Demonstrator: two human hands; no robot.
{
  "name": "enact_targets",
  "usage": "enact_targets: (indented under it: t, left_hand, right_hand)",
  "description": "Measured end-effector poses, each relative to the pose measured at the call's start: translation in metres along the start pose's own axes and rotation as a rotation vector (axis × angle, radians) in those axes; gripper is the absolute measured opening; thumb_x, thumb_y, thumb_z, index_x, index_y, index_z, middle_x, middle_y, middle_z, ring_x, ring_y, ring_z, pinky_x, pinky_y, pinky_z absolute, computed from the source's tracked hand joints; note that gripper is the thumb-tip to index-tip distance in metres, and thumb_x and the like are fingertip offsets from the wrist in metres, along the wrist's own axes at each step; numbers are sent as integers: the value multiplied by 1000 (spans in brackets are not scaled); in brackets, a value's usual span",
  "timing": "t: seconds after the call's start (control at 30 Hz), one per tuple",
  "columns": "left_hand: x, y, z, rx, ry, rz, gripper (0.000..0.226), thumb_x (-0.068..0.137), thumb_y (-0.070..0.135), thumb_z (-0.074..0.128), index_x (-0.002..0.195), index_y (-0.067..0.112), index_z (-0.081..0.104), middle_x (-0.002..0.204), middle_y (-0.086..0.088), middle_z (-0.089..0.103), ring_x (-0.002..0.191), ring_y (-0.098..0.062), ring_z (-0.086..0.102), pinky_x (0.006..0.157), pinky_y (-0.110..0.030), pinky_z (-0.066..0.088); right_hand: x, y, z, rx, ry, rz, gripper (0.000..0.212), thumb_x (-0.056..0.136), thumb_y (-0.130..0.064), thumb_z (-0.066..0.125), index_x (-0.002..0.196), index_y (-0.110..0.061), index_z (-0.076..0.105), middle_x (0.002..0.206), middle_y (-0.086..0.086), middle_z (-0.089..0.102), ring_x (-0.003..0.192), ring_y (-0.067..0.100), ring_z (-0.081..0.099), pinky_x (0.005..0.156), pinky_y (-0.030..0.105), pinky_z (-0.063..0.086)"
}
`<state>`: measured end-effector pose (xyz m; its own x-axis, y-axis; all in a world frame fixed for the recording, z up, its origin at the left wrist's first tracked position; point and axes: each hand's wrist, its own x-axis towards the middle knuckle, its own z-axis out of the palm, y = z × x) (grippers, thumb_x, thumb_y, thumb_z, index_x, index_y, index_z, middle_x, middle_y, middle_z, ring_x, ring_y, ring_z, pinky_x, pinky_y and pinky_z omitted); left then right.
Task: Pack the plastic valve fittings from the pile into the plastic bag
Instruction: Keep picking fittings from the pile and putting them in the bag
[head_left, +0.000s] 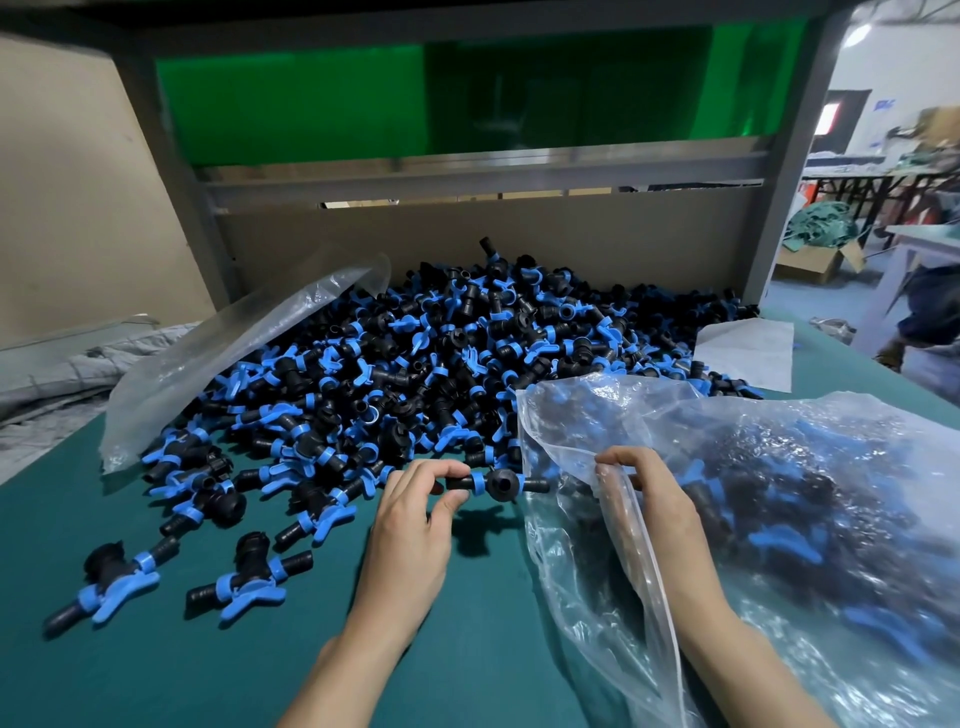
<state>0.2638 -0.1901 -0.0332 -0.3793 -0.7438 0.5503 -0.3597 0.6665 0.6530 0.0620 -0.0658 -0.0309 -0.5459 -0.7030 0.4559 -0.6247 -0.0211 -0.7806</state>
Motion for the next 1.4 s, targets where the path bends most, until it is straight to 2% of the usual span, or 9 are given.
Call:
enact_targets:
  t: [0.23,0.4,0.57,0.7,0.8,0.9,1.03,1.23,1.4]
  left_hand:
    - [0,6,-2,-62,14,-39,26,94,18,61,98,44,57,109,35,55,111,10,48,86,0,31]
    - [5,9,-5,-474,46,-309,24,95,20,63,95,43,66,98,17,69,84,-3,60,67,-5,41]
    - [11,5,-8,-708,45,-392,25,95,14,61,98,37,71,94,19,71,83,4,60,76,-13,45]
    - [12,2,-5,-871,129,-497,30,92,3,61,92,31,73,85,16,69,87,-8,59,78,-26,45]
    - [13,4,-6,-971,156,-537,22,86,4,63,90,25,69,78,13,68,82,-9,60,76,-27,44]
    - [14,7,-8,-1038,152,-548,20,82,9,63,97,22,65,75,11,68,75,-5,62,74,-26,43]
    - [13,7,-10,-865,162,-459,17,95,13,59,109,22,64,87,12,71,78,-1,61,75,-21,47]
    - [7,14,-12,-335,345,-160,18,94,24,62,101,40,59,97,14,63,90,-8,59,78,-12,44]
    - [3,16,-8,-100,323,24,15,95,26,59,109,30,60,104,18,53,102,-7,57,87,-9,38]
  right_hand:
    - [-1,0,0,-1,0,-5,21,93,-53,47,110,-42,52,100,-27,59,87,-3,58,65,26,45]
    - [-1,0,0,-12,2,-8,25,89,-55,44,110,-43,52,100,-28,59,87,-4,57,64,25,44]
    - [-1,0,0,-4,-4,-1,29,87,-58,43,110,-43,52,102,-27,59,87,-3,58,65,27,45]
    - [-1,-2,-1,2,-2,-1,24,90,-55,45,110,-42,52,101,-27,59,85,-1,58,66,27,46]
    - [-1,-1,-1,18,-9,17,15,94,-41,53,109,-41,53,99,-24,60,83,1,58,66,29,46]
    - [-1,-1,-2,12,-16,20,16,95,-38,53,110,-41,53,99,-26,59,83,1,58,67,29,47]
    - [-1,1,-2,1,-23,18,17,95,-35,55,109,-45,52,100,-28,59,84,-1,59,67,28,47]
    - [-1,2,-1,5,-11,15,16,95,-41,52,111,-42,52,102,-26,60,85,-1,59,66,29,47]
    - [0,1,-1,21,-8,0,18,95,-48,50,111,-40,53,102,-24,60,86,0,59,67,28,46]
